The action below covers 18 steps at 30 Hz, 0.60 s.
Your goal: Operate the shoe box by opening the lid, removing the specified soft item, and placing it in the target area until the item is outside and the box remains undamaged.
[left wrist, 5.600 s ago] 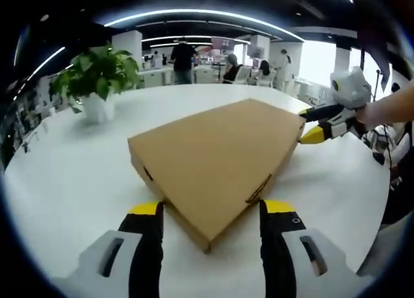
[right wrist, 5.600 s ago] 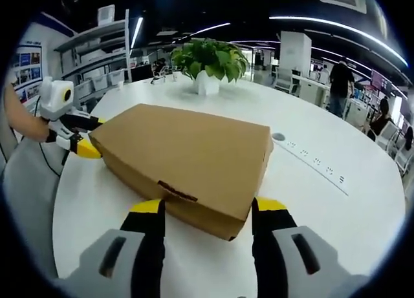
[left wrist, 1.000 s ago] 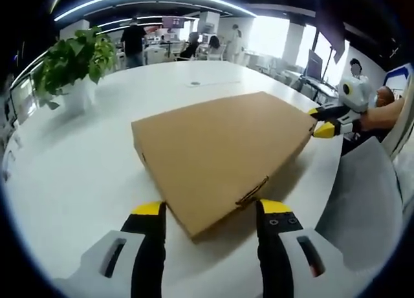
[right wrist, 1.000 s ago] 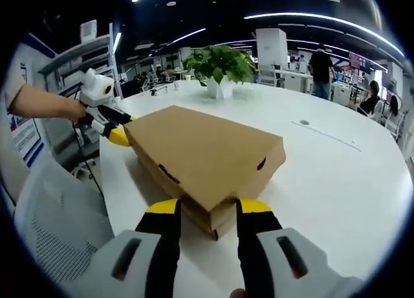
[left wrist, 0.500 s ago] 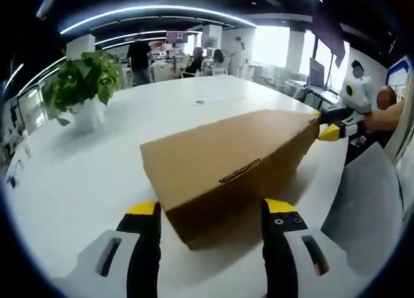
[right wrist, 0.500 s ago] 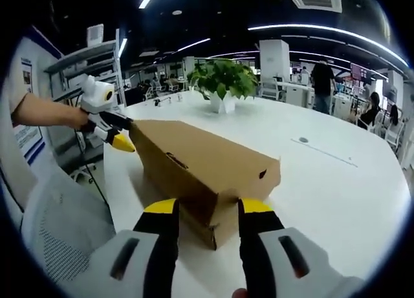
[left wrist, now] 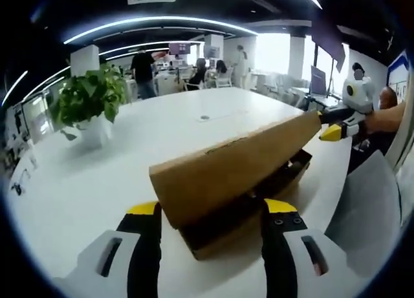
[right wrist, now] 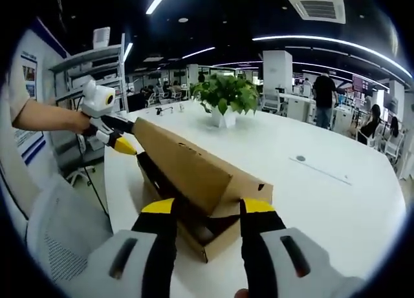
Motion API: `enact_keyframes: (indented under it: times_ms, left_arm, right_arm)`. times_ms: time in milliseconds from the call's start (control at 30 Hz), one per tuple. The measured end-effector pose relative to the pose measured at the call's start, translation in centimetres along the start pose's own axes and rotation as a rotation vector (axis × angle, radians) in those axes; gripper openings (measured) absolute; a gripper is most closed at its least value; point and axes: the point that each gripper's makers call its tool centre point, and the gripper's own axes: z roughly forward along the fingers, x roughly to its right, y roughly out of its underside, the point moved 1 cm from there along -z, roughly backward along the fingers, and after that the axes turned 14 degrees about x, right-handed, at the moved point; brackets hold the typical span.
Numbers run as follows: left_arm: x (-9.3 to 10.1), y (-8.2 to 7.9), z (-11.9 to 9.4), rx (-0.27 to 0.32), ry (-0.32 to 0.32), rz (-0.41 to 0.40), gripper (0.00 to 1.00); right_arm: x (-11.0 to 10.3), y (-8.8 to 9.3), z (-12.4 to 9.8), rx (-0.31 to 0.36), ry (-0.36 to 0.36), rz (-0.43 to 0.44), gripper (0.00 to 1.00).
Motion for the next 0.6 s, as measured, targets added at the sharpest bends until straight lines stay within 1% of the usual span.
enact_keyframes:
  times_ms: [67,167,267,433,600]
  left_arm:
    - [-0.2,-0.4,0.0,0.008,-0.007,0.006,0.6]
    - [-0.7,-1.3,0.3,0.035,-0.028,-0.004,0.58]
    - [-1.2,-2.0,0.5,0.049,-0.051,-0.001,0.54]
    - [-2.2,-3.0,0.8,0.064,-0.096,0.012,0.45]
    - [-3.1,-3.7,1.1,0.075,-0.132,0.026,0.37]
  right_arm:
    - [0.2,-0.5,0.2,0.007,0.001,-0.005,0.36]
    - [0.5,-1.2,0.4,0.018,0.004,-0.005,0.37]
    - [0.9,-1.8,0.6,0.027,0.007,-0.014,0.37]
    - [1.6,-2.7,1.1,0.041,0.016,-0.013,0.36]
    - [2.1,-3.4,1.5,0.048,0.018,-0.031,0.36]
